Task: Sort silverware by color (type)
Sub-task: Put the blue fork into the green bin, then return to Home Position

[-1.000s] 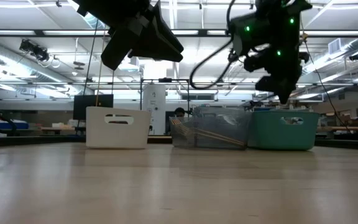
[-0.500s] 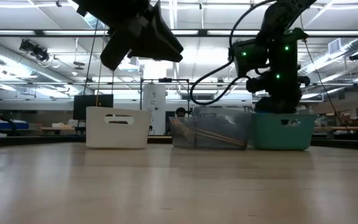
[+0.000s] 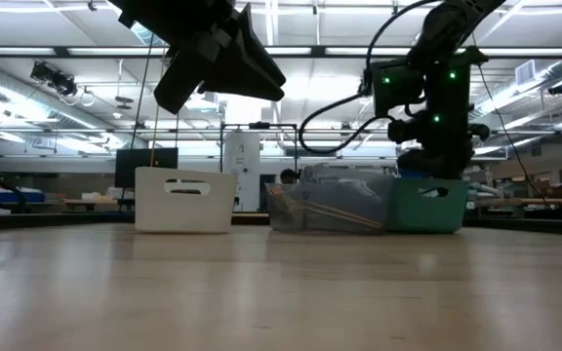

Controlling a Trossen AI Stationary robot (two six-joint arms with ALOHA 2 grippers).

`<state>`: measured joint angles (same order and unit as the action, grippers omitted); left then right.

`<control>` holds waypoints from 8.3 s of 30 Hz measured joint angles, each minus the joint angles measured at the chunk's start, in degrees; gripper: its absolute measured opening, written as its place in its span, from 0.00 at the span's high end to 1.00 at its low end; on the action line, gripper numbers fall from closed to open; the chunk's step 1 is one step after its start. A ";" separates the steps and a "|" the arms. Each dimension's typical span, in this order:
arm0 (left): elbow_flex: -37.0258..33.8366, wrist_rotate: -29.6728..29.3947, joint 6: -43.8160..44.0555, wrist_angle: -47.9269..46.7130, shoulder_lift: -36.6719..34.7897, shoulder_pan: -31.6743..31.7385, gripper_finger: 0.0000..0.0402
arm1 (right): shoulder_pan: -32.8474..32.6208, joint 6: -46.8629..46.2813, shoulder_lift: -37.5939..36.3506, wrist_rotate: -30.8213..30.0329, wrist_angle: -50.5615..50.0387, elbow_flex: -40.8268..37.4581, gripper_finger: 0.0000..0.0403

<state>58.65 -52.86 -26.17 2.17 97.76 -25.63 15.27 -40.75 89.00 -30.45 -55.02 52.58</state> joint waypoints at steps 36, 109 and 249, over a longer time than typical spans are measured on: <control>-0.04 16.27 6.56 -7.35 -7.89 2.21 0.73 | -2.70 9.44 -14.44 0.42 8.09 -1.00 0.75; -58.16 30.09 27.19 2.62 -95.25 14.14 0.88 | -9.88 26.11 -88.93 24.38 60.01 -45.83 0.98; -58.28 29.97 28.41 3.56 -95.17 14.14 0.88 | -9.88 21.37 -88.49 14.04 60.17 -52.24 0.97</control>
<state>0.38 -22.90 2.24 5.74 2.59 -11.49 5.38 -19.38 0.51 -16.40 5.15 0.34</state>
